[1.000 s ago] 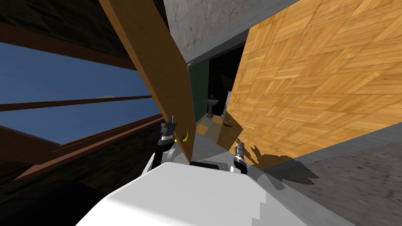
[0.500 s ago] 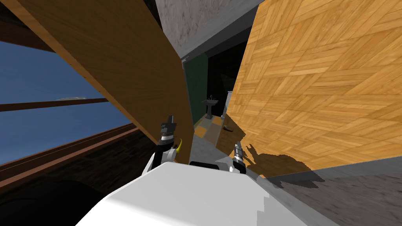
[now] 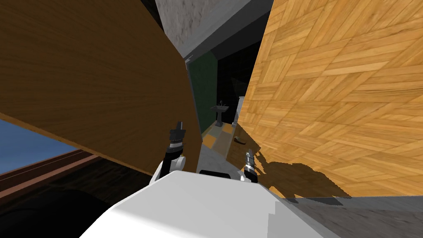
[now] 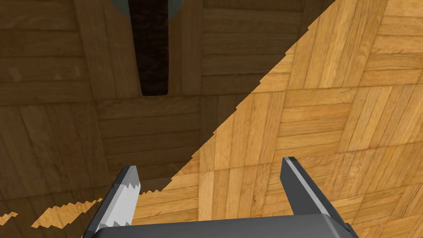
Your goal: Pull the door open
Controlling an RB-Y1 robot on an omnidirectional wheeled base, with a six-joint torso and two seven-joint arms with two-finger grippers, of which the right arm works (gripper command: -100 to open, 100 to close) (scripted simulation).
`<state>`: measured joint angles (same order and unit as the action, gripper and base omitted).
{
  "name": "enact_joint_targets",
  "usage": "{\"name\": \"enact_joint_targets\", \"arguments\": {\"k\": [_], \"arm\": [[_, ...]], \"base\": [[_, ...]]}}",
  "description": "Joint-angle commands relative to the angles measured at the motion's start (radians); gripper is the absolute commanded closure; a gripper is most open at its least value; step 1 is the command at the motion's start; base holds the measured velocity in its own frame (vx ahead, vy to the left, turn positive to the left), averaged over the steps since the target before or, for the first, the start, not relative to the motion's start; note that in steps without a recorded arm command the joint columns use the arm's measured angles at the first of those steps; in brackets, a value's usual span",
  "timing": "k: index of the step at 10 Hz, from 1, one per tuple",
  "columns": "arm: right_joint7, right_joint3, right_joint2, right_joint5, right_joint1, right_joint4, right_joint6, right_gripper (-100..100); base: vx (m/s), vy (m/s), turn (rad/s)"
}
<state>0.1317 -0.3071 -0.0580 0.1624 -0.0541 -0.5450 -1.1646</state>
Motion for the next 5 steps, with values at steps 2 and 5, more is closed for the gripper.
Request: {"name": "enact_joint_targets", "arguments": {"k": [2, 5], "arm": [[-0.01, -0.004, 0.009, -0.011, 0.0, 0.007, -0.004, -100], [-0.024, -0.011, 0.037, -0.029, 0.003, 0.011, -0.007, -100]], "base": [[0.238, -0.053, -0.017], [0.2, -0.065, 0.0]]}}
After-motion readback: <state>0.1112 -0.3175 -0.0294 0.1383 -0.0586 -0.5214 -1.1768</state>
